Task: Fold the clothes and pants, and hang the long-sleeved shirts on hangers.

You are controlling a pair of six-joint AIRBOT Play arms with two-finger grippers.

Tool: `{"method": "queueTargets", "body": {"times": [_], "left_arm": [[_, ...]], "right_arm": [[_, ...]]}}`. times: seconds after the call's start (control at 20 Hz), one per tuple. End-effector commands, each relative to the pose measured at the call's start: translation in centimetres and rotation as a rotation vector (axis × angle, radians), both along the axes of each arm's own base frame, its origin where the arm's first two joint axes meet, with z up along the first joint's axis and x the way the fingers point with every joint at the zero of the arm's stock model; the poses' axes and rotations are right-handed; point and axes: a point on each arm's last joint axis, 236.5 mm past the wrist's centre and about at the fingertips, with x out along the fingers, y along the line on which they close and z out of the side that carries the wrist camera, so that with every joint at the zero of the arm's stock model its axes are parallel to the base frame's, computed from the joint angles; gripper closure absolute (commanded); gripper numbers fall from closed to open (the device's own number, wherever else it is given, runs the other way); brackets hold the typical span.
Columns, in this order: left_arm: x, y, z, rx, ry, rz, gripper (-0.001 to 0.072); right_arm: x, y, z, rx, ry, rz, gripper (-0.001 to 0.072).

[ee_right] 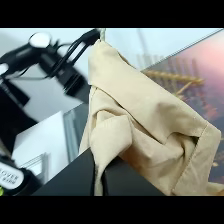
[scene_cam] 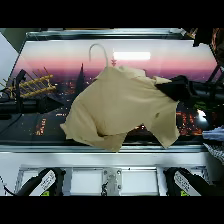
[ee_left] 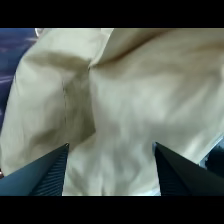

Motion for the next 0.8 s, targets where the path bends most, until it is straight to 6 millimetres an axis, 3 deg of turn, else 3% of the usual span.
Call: {"method": "queueTargets", "body": {"times": [0.0,0.15,0.35,0.5,0.75], "left_arm": [[-0.9,0.5,-1.2,-0.024,0.000,0.097,0.0160],[-0.9,2.0,-2.1,-0.008,-0.013,0.214,0.0160],[-0.5,2.2,-5.3,-0.051,0.025,0.313,0.0160],[1.6,0.9,-5.6,-0.231,0.015,0.327,0.0160],[3.4,-2.8,-8.7,-0.248,0.108,0.220,0.0162]], "right_arm": [[1.4,-2.8,0.4,0.013,-0.011,-0.095,0.0704],[1.6,-3.4,0.4,0.013,-0.011,-0.114,0.0704],[1.6,-3.3,0.4,0.013,-0.011,-0.112,0.0703],[1.6,-3.3,0.4,0.013,-0.008,-0.111,0.0703],[1.6,-3.3,0.4,0.014,-0.008,-0.111,0.0703]]}}
